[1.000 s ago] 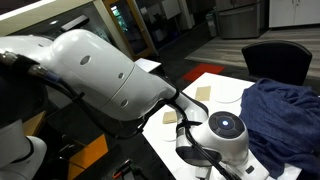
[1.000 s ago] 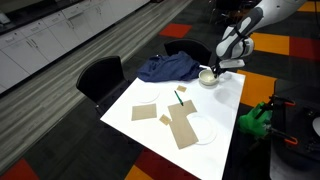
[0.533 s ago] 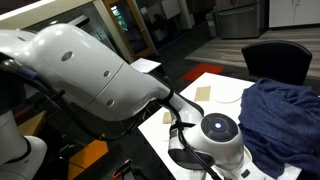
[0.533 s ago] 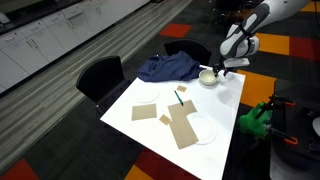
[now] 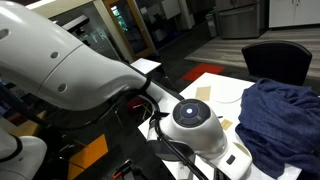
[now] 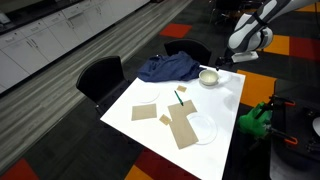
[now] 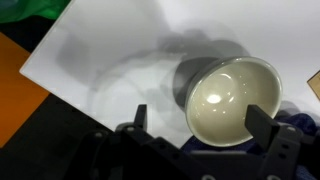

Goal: Move the bowl to the right

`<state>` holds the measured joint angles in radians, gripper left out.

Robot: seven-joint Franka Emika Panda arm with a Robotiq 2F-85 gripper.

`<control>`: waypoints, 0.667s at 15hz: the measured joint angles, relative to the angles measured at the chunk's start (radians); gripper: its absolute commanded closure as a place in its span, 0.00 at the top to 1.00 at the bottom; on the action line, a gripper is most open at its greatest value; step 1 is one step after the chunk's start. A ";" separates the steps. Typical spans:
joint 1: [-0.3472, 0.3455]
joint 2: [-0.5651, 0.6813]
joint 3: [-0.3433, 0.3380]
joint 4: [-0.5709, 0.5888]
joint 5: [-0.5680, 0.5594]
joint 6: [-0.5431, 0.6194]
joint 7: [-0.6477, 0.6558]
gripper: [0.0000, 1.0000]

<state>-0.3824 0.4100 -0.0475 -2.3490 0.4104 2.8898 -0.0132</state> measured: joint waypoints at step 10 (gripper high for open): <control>0.178 -0.307 0.014 -0.187 -0.111 -0.005 -0.013 1.00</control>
<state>-0.2040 0.1026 -0.0336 -2.5359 0.2998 2.8853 -0.0265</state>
